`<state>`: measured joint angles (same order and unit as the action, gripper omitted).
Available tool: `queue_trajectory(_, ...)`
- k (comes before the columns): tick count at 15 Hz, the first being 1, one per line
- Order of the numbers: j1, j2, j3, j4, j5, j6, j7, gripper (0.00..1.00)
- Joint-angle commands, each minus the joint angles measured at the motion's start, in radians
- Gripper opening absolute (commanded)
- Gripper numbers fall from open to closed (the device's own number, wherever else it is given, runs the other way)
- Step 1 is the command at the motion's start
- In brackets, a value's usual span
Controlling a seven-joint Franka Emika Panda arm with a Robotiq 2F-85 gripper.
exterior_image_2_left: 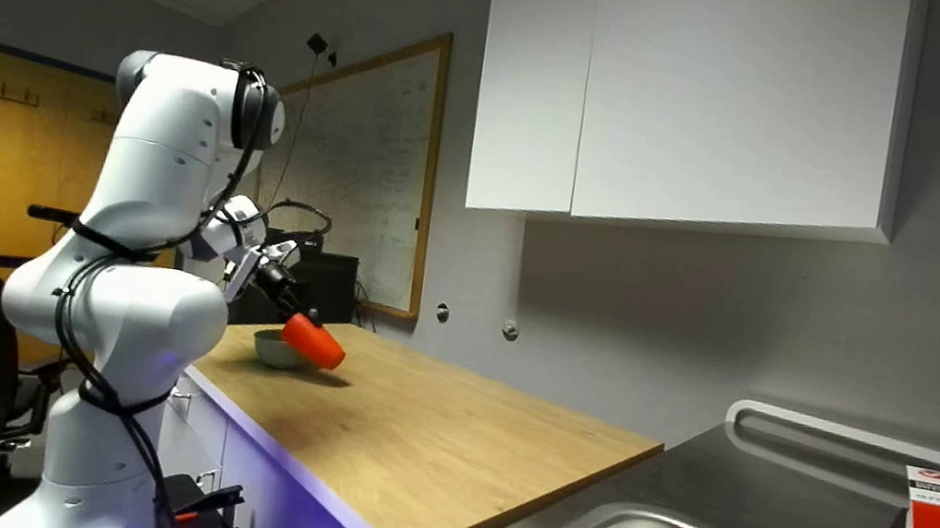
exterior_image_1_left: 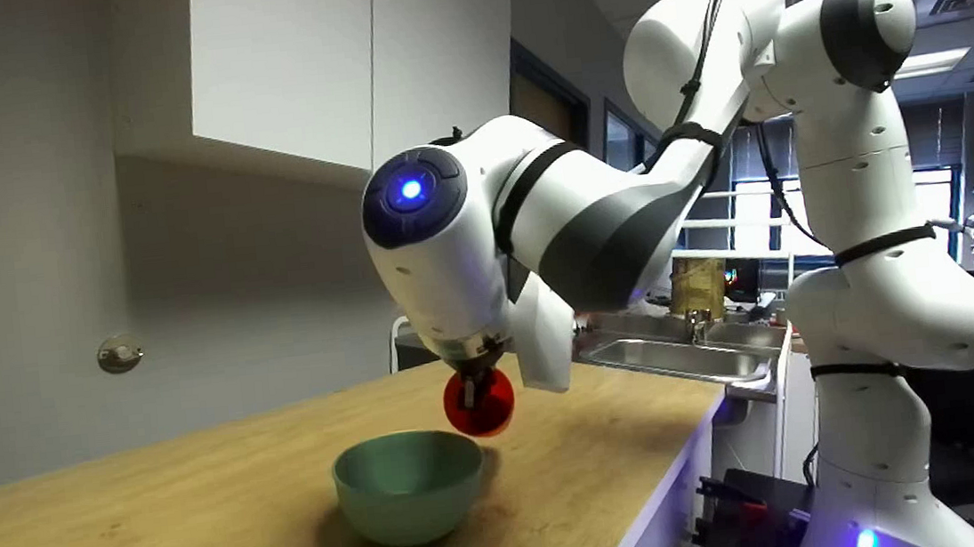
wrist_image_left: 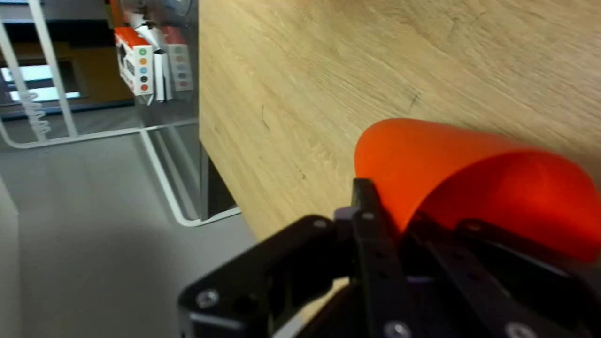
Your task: Pour the contents in the orange cup into the mint green bowl
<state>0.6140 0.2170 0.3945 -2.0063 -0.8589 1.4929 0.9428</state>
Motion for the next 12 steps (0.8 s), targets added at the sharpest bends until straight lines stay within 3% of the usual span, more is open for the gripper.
queue_trajectory(1, 0.048, 0.044, 0.013, 0.069, -0.077, -0.126, 0.055, 0.02)
queue_trajectory(8, 0.128, 0.113, 0.005, 0.164, -0.177, -0.255, 0.078, 0.02)
queue_trajectory(12, 0.168, 0.176, -0.01, 0.179, -0.293, -0.316, 0.112, 0.02)
